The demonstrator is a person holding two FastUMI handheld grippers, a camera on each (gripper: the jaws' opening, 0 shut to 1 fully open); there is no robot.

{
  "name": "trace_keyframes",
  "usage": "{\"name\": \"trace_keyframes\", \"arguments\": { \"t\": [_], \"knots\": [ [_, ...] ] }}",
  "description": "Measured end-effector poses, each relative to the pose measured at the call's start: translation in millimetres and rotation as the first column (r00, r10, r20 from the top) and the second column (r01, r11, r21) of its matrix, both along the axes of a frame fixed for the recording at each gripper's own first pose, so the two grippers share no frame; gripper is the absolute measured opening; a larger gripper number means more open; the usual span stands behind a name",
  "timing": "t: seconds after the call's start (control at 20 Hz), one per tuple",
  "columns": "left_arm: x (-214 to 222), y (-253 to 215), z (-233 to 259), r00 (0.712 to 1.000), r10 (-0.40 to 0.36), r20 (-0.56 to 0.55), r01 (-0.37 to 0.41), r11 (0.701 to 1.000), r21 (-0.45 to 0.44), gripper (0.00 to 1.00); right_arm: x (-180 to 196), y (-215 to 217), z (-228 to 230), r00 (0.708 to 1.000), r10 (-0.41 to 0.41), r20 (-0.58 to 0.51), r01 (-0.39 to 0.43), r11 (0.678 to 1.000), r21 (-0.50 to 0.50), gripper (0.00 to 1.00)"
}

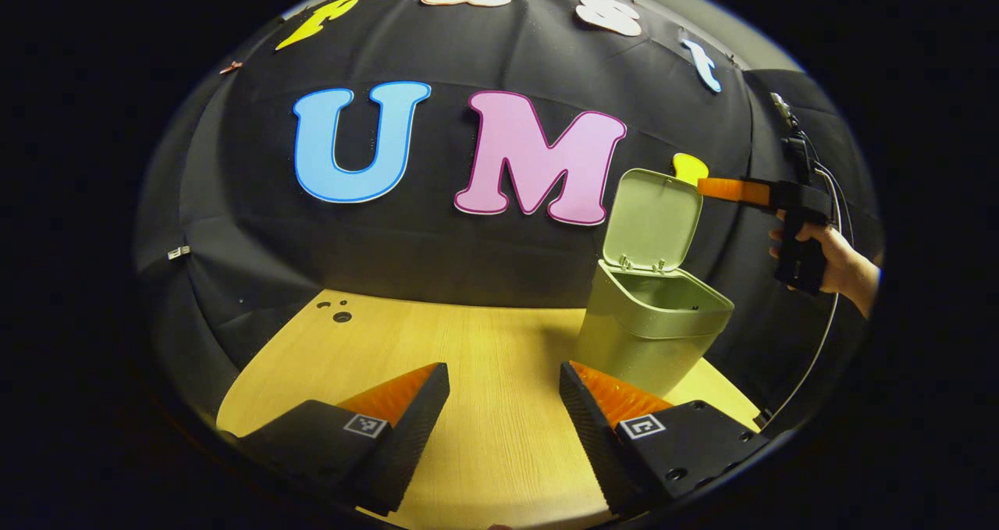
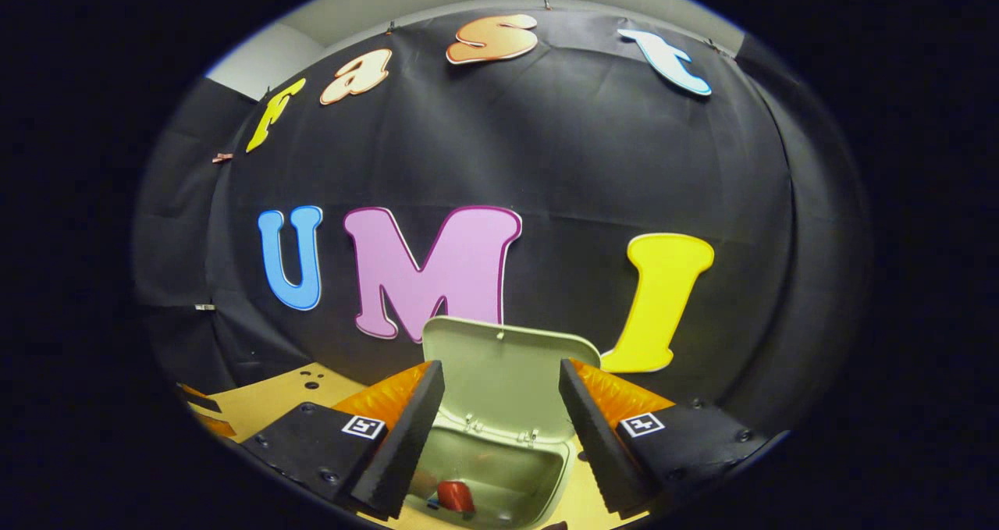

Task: Press the lid of the desktop garbage bin to open it, pick up the crumpled paper on the desktop and throw it into the bin, then pick up the pop can on the desktop and drop it into the bin, and finally close the garbage bin lid.

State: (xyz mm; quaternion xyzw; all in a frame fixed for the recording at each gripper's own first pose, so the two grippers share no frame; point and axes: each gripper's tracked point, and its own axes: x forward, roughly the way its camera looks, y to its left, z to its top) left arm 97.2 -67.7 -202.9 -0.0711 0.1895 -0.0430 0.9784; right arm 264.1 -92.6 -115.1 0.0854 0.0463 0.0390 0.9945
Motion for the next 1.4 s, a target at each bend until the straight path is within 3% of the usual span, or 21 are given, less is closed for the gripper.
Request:
{"name": "trace_keyframes", "arguments": {
  "t": [0.25, 0.55, 0.9, 1.1, 1.4],
  "knots": [
    [-12.7, -5.4, 8.6, 1.000, -0.005, 0.018, 0.005, 1.000, 0.006, 0.92, 29.6, -7.1, 22.4, 0.994, -0.042, 0.102, 0.044, 0.999, -0.022, 0.93],
    [-25.9, -11.7, 8.1, 1.000, 0.022, -0.011, -0.022, 1.000, -0.019, 0.93, 56.4, -21.2, 22.7, 0.984, -0.087, 0.153, 0.098, 0.993, -0.066, 0.93],
    [-36.9, -8.8, 10.7, 0.992, 0.129, -0.014, -0.129, 0.992, -0.001, 0.93, 83.1, -30.9, 3.1, 0.985, -0.108, 0.134, 0.107, 0.994, 0.018, 0.94],
    [-48.2, -10.1, 10.3, 0.986, 0.168, -0.020, -0.168, 0.986, -0.005, 0.92, 78.9, -28.2, 1.5, 0.989, -0.080, 0.124, 0.078, 0.997, 0.018, 0.93],
    [-60.1, -3.0, 9.9, 0.989, 0.144, -0.018, -0.144, 0.990, -0.010, 0.92, 41.8, -16.0, -1.2, 0.997, -0.026, 0.071, 0.025, 1.000, 0.009, 0.93]
  ]
}}
